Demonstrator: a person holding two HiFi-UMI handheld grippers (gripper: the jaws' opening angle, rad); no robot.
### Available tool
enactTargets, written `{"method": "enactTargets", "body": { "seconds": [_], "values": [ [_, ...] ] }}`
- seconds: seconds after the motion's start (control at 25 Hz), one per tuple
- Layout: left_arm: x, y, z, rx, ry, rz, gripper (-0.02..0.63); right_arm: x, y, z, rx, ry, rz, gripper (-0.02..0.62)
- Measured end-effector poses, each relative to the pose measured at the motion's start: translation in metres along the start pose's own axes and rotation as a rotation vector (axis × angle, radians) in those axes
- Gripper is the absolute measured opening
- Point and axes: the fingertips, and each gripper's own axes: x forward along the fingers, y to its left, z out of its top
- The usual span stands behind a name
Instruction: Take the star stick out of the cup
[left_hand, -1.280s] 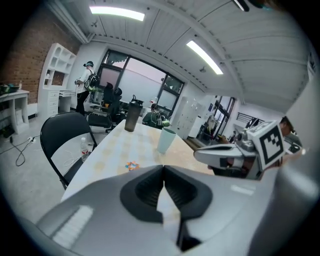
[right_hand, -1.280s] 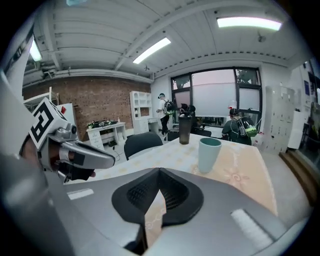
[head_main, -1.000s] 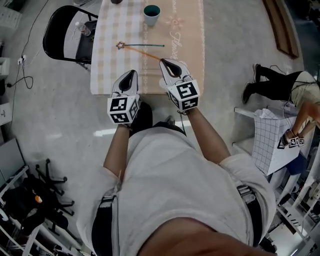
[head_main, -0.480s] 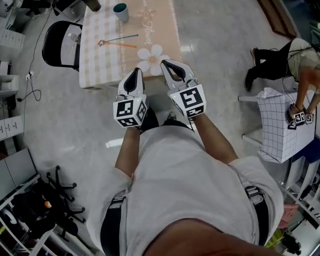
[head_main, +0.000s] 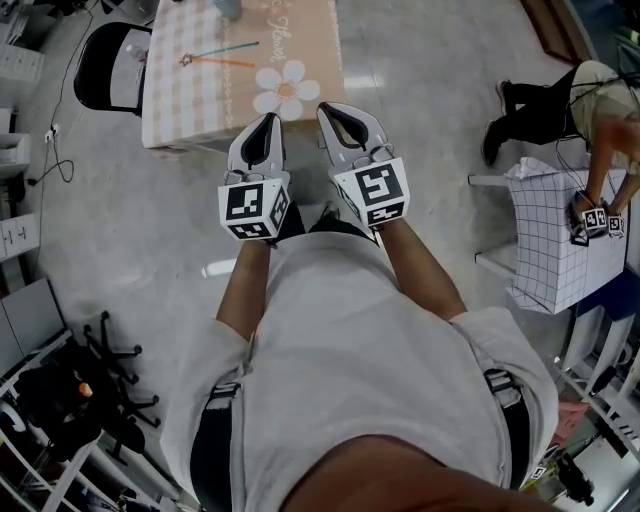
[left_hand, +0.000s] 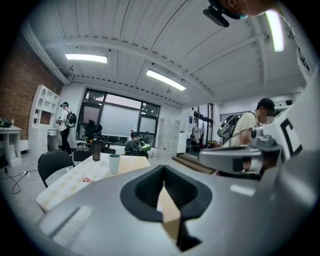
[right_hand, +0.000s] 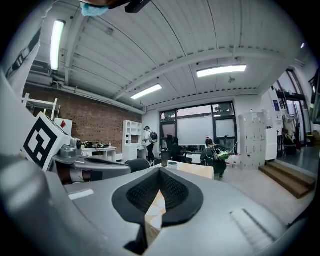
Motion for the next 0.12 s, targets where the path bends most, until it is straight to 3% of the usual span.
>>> {"method": "enactTargets", "body": {
  "seconds": [0.12],
  "values": [
    [-0.0096, 0.0044, 0.0057, 0.001, 0.008, -0.01, 0.003, 0.0003, 0.0071, 0.0099, 0.007, 0.0, -0.011, 0.0]
  ]
}}
